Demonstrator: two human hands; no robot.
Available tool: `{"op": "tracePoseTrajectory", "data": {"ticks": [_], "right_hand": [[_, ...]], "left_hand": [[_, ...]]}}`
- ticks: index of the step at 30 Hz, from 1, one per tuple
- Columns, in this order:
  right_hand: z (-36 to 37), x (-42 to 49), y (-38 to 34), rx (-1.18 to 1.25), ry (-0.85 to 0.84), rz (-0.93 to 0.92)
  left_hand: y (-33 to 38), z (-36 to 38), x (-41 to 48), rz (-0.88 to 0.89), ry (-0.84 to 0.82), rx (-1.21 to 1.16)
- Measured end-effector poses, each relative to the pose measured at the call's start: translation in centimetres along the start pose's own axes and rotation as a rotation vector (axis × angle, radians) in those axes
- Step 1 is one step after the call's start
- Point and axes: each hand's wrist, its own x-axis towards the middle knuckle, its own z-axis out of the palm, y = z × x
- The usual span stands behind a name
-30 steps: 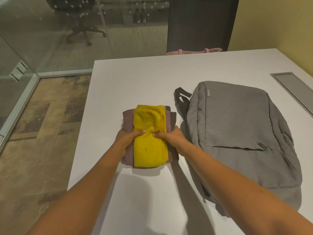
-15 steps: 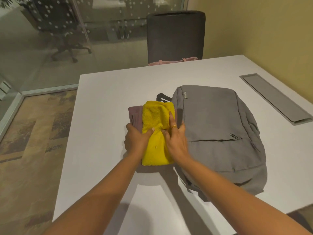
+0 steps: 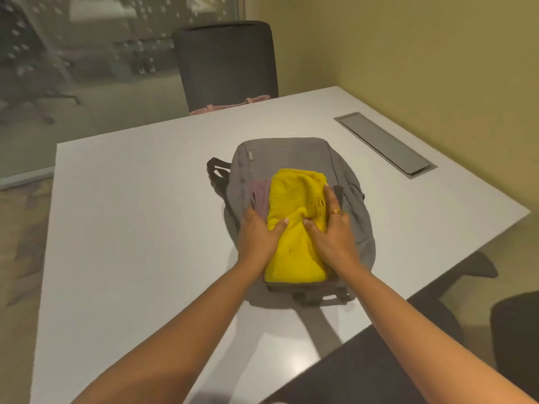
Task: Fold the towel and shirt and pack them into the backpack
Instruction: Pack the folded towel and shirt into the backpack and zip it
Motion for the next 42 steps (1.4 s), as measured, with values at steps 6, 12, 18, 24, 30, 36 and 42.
{"op": "tracePoseTrajectory", "data": {"ticks": [6,12,18,24,30,36,42], "right_hand": [[-1.4,-2.1,6.5,-0.043,-0.070,0.320],[-1.0,-3.6,7.7,0.147,-0.003,0.498],[0.2,-4.2,6.0,-0.476,0.203,0.023],[1.7,-1.2,4.0,-0.918,-0.016,-0.502],[0.7,3.3,3.0,-0.887,-0.438,-0.285],[1.7,5.5,3.9,-0.858,-0.650,-0.125],[1.8,5.9,4.2,-0.835,-0.657,-0.117]], "left_hand": [[-2.4,5.7,-2.3,0.104,-0.273,0.320],[-4.2,7.0,-3.6,0.212,-0.256,0.517],[-4.8,6.7,-3.4,0.228,-0.309,0.539],[-4.7,6.6,-3.9,0.226,-0.296,0.566],[-5.5,6.8,-3.9,0.218,-0.321,0.590],[-6.7,6.8,-4.1,0.207,-0.347,0.560],[-6.8,6.8,-4.2,0.210,-0.339,0.504]]}}
